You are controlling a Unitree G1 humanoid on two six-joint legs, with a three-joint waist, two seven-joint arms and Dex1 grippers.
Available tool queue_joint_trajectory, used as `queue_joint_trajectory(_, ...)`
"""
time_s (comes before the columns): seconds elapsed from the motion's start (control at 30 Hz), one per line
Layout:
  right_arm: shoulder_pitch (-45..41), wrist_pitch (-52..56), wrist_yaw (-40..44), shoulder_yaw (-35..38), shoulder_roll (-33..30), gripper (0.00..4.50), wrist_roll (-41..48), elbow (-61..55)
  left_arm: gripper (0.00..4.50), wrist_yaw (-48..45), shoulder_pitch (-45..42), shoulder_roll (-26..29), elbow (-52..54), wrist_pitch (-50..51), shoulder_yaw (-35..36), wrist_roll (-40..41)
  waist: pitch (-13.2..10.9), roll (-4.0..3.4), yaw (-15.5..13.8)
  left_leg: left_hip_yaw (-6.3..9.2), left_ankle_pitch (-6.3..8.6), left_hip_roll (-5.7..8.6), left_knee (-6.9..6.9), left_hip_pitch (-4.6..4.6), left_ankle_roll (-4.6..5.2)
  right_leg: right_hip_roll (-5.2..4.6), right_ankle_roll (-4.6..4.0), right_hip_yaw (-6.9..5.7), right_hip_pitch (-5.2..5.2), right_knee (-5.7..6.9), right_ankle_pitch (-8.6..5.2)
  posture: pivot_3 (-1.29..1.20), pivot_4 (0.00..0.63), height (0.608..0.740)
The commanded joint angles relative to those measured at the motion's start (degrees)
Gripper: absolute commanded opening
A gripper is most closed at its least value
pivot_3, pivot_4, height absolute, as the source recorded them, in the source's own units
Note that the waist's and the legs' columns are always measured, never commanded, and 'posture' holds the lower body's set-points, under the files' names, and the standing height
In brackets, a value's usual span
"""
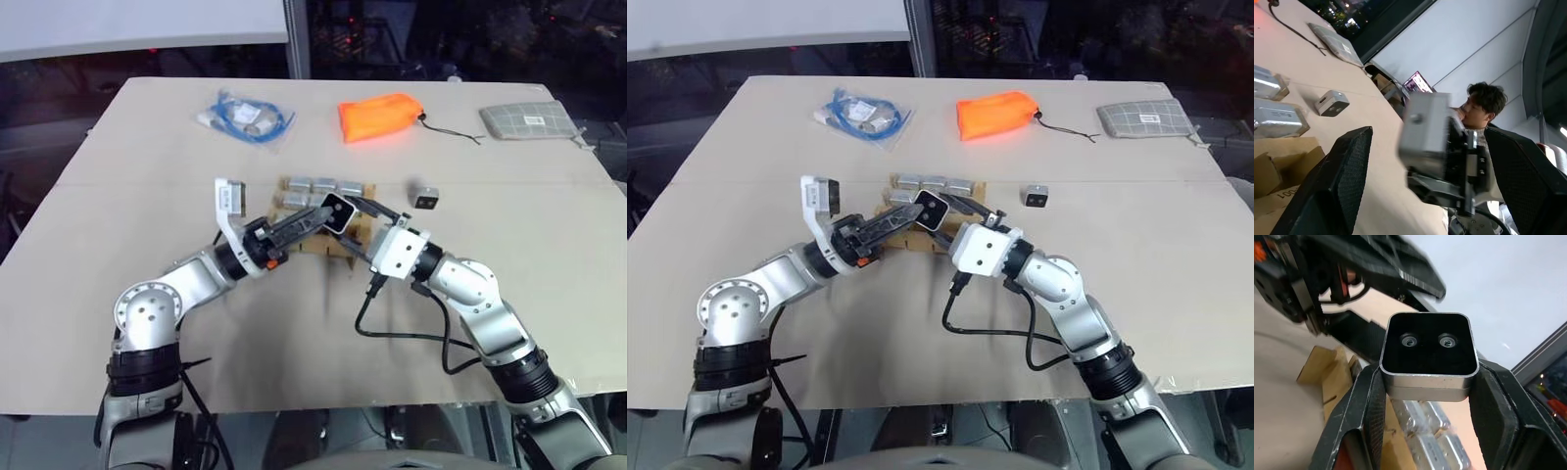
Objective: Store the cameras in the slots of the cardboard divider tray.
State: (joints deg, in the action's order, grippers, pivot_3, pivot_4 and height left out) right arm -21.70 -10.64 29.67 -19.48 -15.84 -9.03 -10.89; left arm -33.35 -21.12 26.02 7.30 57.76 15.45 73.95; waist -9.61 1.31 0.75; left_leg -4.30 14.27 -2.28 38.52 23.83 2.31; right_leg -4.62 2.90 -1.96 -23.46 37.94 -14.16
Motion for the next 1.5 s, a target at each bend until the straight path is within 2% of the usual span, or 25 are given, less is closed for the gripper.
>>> queue_joint_trajectory(0.03,-0.82,-2.11,-0.86,1.62,0.31,1.87,0.92,-2.39,3.79,-0.69,-1.15,0.19,0.17,0.11,1.19,1.62,0.00,0.00,0.02,0.00,0.00,0.00,0.00,0.00,0.00,0.00,0.00,0.00,0.00,0.00,0.00,0.00,0.150,0.740)
queue_joint_trajectory(0.43,-1.24,-3.96,1.11,0.96,0.18,1.87,2.66,-1.63,3.79,-1.52,-1.69,0.03,-0.28,2.26,0.54,3.95,0.00,0.00,0.03,0.00,0.00,0.00,0.00,0.00,0.00,0.00,0.00,0.00,0.00,0.00,0.00,0.00,0.150,0.740)
queue_joint_trajectory(0.53,-1.05,-3.97,1.53,0.92,0.23,1.87,3.03,-1.74,3.04,-1.53,-1.96,-0.05,-0.70,2.29,0.50,3.99,0.00,0.00,0.03,0.00,0.00,0.00,0.00,0.00,0.00,0.00,0.00,0.00,0.00,0.00,0.00,0.00,0.150,0.740)
queue_joint_trajectory(0.6,-0.89,-3.95,1.66,0.88,0.23,1.87,3.21,-1.86,2.08,-1.50,-1.97,-0.10,-0.74,2.52,0.41,4.18,0.00,0.00,0.02,0.00,0.00,-0.01,0.00,0.00,0.00,0.00,0.00,0.00,0.00,0.00,0.00,0.00,0.150,0.740)
queue_joint_trajectory(0.63,-0.88,-3.98,1.68,0.87,0.23,1.87,3.27,-1.87,1.78,-1.55,-1.96,-0.09,-0.73,2.67,0.32,4.24,0.00,0.00,0.02,0.00,0.00,0.00,0.00,0.00,0.00,0.00,0.00,0.00,0.00,0.00,0.00,0.00,0.150,0.740)
queue_joint_trajectory(0.7,-0.88,-4.03,1.71,0.80,0.18,1.87,3.36,-1.90,0.74,-1.68,-1.72,-0.16,-0.35,2.95,0.06,4.40,0.00,0.00,0.03,0.00,0.00,-0.01,0.00,0.00,0.00,0.00,0.00,0.00,0.00,0.00,0.00,0.00,0.150,0.740)
queue_joint_trajectory(0.87,-0.70,-1.83,2.32,0.71,-0.29,1.87,3.89,-2.64,0.71,-1.99,-1.82,-0.50,-0.09,2.82,-0.16,4.25,0.00,0.00,0.03,0.00,0.00,-0.01,-0.01,0.00,0.00,0.00,0.00,0.01,0.00,0.00,0.00,0.00,0.150,0.740)
queue_joint_trajectory(0.9,-0.62,-1.22,2.47,0.72,-0.37,2.92,4.02,-2.87,0.71,-1.98,-1.90,-0.56,-0.09,2.64,-0.19,3.99,0.00,0.00,0.03,0.00,0.00,-0.01,-0.01,0.00,0.00,0.00,0.00,0.01,0.00,0.00,0.00,0.00,0.150,0.740)
queue_joint_trajectory(0.93,-0.45,-0.70,2.53,0.93,-0.45,3.21,4.29,-3.15,0.71,-2.42,-2.11,-0.57,0.01,1.93,-0.29,3.12,0.00,0.00,0.01,0.00,0.00,0.00,-0.01,0.00,0.00,-0.01,0.00,0.00,0.00,0.00,0.00,0.00,0.150,0.740)
queue_joint_trajectory(0.97,-0.21,0.01,2.66,1.23,-0.66,3.79,4.59,-3.50,0.71,-2.80,-2.47,-0.62,0.04,1.32,-0.28,2.53,0.00,0.00,0.00,0.00,0.00,0.00,0.00,0.00,0.00,-0.01,0.00,0.00,0.00,-0.01,0.00,0.00,0.150,0.740)
queue_joint_trajectory(1.03,0.34,1.44,3.24,1.81,-1.47,4.47,5.17,-4.16,0.71,-3.54,-3.20,-0.53,0.13,0.54,-0.14,1.65,0.00,0.00,0.01,0.00,0.00,0.00,-0.01,0.00,0.00,0.00,0.00,0.00,0.00,-0.01,0.00,0.00,0.150,0.740)
queue_joint_trajectory(1.13,3.31,6.73,8.18,4.78,-7.59,4.47,9.17,-6.80,0.71,-7.75,-6.35,2.39,0.01,-1.97,-0.58,-2.62,-0.02,0.04,-0.41,0.06,0.00,0.02,0.00,0.02,0.00,-0.02,0.00,-0.08,0.03,-0.04,0.00,0.00,0.150,0.740)
queue_joint_trajectory(1.2,4.76,13.60,10.99,8.69,-11.12,4.47,15.50,-9.67,0.71,-11.69,-8.86,5.11,-0.67,-4.73,-1.84,-7.15,-0.03,0.04,-0.48,0.07,0.00,0.05,0.00,0.02,0.01,-0.04,0.00,-0.11,0.06,-0.09,0.00,0.00,0.150,0.740)
queue_joint_trajectory(1.3,6.74,31.55,15.20,16.51,-18.20,4.47,30.56,-16.83,0.71,-22.18,-11.25,12.23,-0.65,-13.22,-8.55,-19.78,-0.07,0.02,-0.44,0.06,0.00,0.07,-0.01,0.02,0.01,-0.02,-0.01,-0.10,0.06,-0.09,0.00,0.00,0.150,0.740)
queue_joint_trajectory(1.4,7.63,44.82,17.97,23.83,-27.01,4.47,40.35,-21.68,0.71,-31.19,-13.22,17.07,-3.26,-23.49,-14.76,-31.16,-0.10,-0.04,-0.38,0.04,0.01,0.05,-0.12,-0.01,0.01,0.00,-0.03,-0.09,0.05,-0.14,-0.01,0.00,0.150,0.740)
queue_joint_trajectory(1.5,8.24,54.30,20.00,29.11,-34.86,4.47,48.03,-25.16,0.71,-38.50,-16.07,19.56,-8.66,-32.73,-18.88,-39.76,-0.11,-0.04,-0.58,0.02,0.10,0.05,-0.15,0.01,0.17,0.01,-0.03,-0.10,0.04,-0.22,-0.02,0.00,0.150,0.740)
